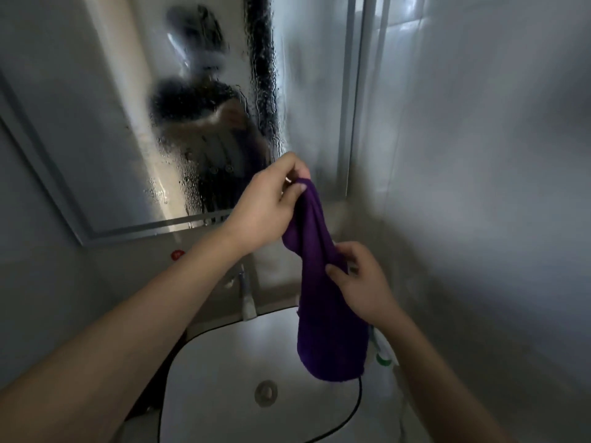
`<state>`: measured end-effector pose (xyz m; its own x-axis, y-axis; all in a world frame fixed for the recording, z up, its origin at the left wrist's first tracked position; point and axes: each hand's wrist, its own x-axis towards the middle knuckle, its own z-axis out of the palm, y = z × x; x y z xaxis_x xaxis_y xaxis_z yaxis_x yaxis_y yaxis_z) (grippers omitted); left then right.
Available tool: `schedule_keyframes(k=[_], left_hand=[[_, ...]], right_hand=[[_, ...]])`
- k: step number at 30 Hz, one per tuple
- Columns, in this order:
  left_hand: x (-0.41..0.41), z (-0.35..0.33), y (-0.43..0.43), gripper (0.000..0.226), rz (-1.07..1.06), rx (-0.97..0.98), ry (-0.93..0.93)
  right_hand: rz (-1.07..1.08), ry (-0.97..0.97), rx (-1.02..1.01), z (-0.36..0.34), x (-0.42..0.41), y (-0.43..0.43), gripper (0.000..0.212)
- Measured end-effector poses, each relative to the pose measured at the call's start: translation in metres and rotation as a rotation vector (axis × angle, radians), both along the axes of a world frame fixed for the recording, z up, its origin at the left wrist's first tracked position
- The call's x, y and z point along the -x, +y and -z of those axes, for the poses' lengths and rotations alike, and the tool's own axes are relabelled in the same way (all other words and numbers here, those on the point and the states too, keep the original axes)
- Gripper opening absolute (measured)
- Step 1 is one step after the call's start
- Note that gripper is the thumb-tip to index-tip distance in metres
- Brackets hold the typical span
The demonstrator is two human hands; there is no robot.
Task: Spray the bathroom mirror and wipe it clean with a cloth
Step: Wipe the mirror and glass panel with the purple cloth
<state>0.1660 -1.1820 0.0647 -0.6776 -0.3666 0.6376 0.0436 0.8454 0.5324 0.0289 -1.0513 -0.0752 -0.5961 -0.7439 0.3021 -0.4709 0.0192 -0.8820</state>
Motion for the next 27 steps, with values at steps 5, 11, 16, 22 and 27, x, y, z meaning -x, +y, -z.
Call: schedule_keyframes(k=[5,11,16,22,27], left_hand=[[-0.005,-0.055,-0.01,0.02,-0.037,0.08,0.127],[-0.021,-0.09,-0.023,0.022,-0.098,0.059,0.193],[-0.059,-0.09,-0.051,0.036,-0.244,-0.163,0.215],[-0.107,-0.079,-0.07,0.03,-0.361,-0.369,-0.042],[-0.116,-0.07,-0.061,0.037,-0.202,-0.434,-0.262]], right_hand=[[-0.217,-0.206,-0.071,-0.025,0.003,-0.012,0.027],[-0.408,-0.236,-0.028,-0.051,-0.011,-0.03,0.016],[-0.237,-0.113,0.092,-0.087,-0.002,-0.046,0.022],[-0.137,0.151,0.122,-0.153,0.001,-0.063,0.033],[-0.163,0.268,0.129,-0.201,-0.029,-0.08,0.023]])
